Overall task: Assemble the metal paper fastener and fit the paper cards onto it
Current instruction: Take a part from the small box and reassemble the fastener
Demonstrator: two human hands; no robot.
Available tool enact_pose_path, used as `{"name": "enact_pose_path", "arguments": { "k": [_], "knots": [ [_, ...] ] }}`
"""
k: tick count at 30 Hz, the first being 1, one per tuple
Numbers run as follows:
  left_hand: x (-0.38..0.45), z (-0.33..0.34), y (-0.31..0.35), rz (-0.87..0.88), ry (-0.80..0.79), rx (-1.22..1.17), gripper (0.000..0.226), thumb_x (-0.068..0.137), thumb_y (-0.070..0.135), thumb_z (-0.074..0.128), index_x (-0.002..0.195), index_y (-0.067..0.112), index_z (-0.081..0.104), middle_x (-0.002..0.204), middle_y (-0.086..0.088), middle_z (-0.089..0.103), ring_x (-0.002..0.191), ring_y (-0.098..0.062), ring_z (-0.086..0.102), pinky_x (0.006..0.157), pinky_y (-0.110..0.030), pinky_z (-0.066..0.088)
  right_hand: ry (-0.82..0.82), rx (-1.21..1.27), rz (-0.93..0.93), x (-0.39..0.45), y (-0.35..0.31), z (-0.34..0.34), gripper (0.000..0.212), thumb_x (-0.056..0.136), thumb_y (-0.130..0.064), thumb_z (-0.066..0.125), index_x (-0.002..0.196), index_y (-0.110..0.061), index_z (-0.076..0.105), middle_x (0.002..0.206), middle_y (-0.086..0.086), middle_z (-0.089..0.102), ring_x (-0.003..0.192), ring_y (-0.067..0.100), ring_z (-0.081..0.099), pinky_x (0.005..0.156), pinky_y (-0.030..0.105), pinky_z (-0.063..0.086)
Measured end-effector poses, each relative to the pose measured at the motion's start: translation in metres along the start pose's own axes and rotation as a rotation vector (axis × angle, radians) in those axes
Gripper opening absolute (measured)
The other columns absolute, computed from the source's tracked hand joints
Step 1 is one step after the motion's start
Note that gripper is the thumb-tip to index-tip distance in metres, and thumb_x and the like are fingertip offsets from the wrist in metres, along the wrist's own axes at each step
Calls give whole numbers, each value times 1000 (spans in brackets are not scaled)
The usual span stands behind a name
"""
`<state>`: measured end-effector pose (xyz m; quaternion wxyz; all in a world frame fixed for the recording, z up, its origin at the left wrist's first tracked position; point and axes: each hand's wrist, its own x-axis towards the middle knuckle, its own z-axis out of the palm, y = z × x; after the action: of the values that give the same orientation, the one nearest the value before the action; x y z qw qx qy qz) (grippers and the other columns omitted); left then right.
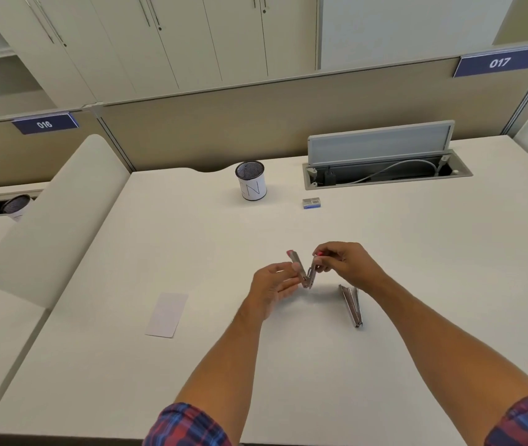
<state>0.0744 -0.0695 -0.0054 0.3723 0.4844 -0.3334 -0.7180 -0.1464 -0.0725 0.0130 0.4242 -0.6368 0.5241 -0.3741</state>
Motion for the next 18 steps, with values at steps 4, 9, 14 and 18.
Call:
{"name": "enact_pose_path", "arguments": {
  "k": [4,9,14,18],
  "knots": [
    [-2,10,-6,19,-59,138,39,78,19,85,112,5,73,110,-16,75,101,-29,73,87,-36,59,-22,30,20,4,-4,13,4,90,-11,75,90,-14,78,76,2,77,69,13,72,70,24,59],
    [-6,16,-11,47,-107,258,26,92,16,71,115,4,71,106,-18,75,96,-29,74,81,-32,58,58,3,102,6,-3,28,14,80,-26,84,91,-22,76,79,-2,76,67,7,68,66,23,52],
    [-8,20,-14,5,-112,283,22,97,18,63,113,3,68,97,-14,75,93,-28,75,82,-35,57,45,19,327,1,8,35,45,81,-62,73,91,-18,74,81,3,73,73,13,66,66,28,49],
    [-8,16,-21,8,-99,306,16,97,16,63,107,6,70,97,-18,75,90,-27,75,83,-38,56,63,56,331,-4,5,41,37,83,-52,77,79,-15,79,74,3,76,63,4,66,63,25,49]
  ]
}}
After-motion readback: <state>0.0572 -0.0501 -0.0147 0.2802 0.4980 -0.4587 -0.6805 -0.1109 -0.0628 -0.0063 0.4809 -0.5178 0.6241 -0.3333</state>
